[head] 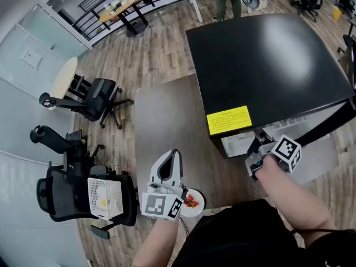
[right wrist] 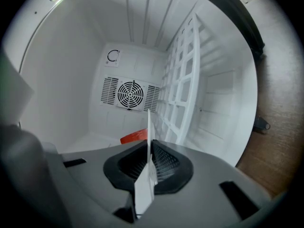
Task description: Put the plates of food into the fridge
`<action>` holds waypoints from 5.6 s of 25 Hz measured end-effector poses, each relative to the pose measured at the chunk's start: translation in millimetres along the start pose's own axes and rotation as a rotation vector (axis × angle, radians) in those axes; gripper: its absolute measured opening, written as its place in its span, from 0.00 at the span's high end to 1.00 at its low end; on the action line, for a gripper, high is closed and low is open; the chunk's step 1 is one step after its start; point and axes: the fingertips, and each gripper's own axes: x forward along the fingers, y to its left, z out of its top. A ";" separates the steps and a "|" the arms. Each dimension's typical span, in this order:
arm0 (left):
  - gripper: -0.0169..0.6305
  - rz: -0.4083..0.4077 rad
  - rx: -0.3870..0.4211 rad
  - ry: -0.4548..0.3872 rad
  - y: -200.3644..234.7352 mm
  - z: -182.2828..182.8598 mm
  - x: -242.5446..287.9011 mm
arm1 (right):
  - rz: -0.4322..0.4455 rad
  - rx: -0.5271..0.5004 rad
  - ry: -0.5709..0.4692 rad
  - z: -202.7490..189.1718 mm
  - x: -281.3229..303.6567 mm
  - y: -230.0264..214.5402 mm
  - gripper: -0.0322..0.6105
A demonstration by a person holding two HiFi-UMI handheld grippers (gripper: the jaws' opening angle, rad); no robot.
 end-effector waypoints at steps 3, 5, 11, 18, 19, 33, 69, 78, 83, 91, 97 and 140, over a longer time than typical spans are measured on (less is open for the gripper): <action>0.97 0.007 -0.004 0.000 1.0 -1.4 0.7 | 0.001 0.001 -0.003 0.5 4.6 3.1 0.92; 0.97 0.010 -0.004 -0.001 0.0 -2.0 -0.6 | -0.004 0.006 -0.002 0.6 5.7 3.7 0.92; 0.97 0.021 -0.012 0.002 0.6 -5.6 -5.3 | -0.019 0.050 -0.010 -1.2 5.3 4.4 0.92; 0.97 0.022 -0.006 0.002 -0.7 -3.6 -7.5 | -0.027 0.004 -0.006 0.2 7.2 13.1 0.76; 0.97 0.022 -0.004 0.003 -0.8 -3.9 -7.3 | -0.030 -0.003 -0.004 -0.3 7.4 14.4 0.73; 0.97 0.007 0.010 -0.001 -11.3 1.9 -13.1 | -0.154 -0.242 0.006 2.4 -6.4 24.4 0.38; 0.97 -0.165 0.011 -0.105 -75.8 12.4 -35.0 | 0.107 -0.775 -0.070 4.7 -70.0 -10.0 0.37; 0.97 -0.035 -0.009 -0.023 -46.2 -11.2 -77.0 | 0.022 -0.605 -0.016 -20.4 -73.7 -40.0 0.37; 0.97 0.038 -0.030 -0.007 -12.2 -14.1 -117.3 | -0.052 -0.548 0.043 -64.8 -71.8 -58.3 0.37; 0.97 0.138 -0.037 -0.002 29.0 -22.4 -189.3 | -0.035 -0.574 0.171 -150.3 -69.1 -56.5 0.37; 0.97 0.196 -0.072 0.006 62.1 -33.3 -241.8 | -0.062 -0.598 0.303 -229.5 -86.7 -69.2 0.37; 0.97 0.061 -0.090 0.161 127.8 -144.9 -314.0 | -0.201 -0.269 0.308 -431.5 -152.9 -206.1 0.37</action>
